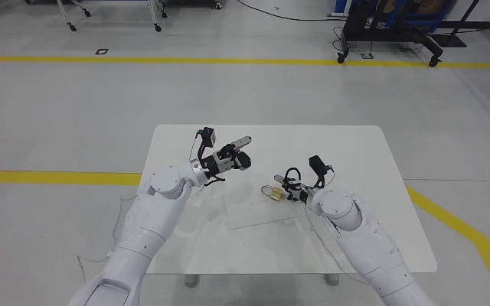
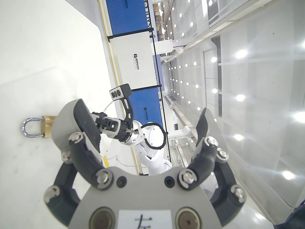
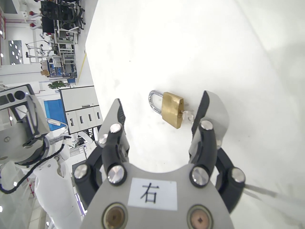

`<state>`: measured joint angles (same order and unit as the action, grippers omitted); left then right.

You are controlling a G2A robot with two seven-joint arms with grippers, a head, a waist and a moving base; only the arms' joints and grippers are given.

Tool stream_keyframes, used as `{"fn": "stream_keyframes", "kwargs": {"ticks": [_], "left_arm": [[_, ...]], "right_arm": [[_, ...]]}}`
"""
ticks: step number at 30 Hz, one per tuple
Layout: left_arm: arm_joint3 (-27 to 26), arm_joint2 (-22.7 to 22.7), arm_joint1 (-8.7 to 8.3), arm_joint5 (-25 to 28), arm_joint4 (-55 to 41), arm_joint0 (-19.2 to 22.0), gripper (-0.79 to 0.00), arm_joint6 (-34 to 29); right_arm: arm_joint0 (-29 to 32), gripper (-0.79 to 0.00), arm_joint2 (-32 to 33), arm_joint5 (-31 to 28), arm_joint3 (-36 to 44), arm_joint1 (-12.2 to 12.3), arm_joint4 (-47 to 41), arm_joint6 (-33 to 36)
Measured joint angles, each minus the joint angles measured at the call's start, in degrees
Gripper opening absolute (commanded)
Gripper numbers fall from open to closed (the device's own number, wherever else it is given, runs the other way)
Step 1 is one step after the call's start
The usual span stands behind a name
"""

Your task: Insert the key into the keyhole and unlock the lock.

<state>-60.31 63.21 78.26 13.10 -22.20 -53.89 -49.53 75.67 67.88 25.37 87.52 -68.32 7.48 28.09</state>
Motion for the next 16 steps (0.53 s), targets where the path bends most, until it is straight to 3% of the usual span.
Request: {"fn": "stream_keyframes", "kwargs": {"ticks": [5, 8, 13, 16], "left_arm": [[-0.21, -0.10, -0.15, 0.13, 1.79, 0.12, 0.000, 0.98], [-1.57, -0.04, -0.54, 0.22, 6.04, -0.07, 0.000, 3.28], [-9.73, 1.09, -1.96, -1.66, 21.60, -3.43, 0.000, 13.18], [-16.93, 3.09, -2.90, -1.76, 29.69, -7.36, 0.000, 19.39]], "right_arm": [[4.79, 0.000, 7.69, -4.27, 6.90, 0.90, -1.42, -5.99], [7.91, 0.000, 11.67, -10.77, 11.69, 1.01, -1.35, -13.31], [12.60, 0.000, 15.04, -21.36, 17.53, 0.92, 2.51, -25.93], [13.21, 0.000, 16.32, -26.71, 18.81, 0.55, -1.20, -31.46]]}}
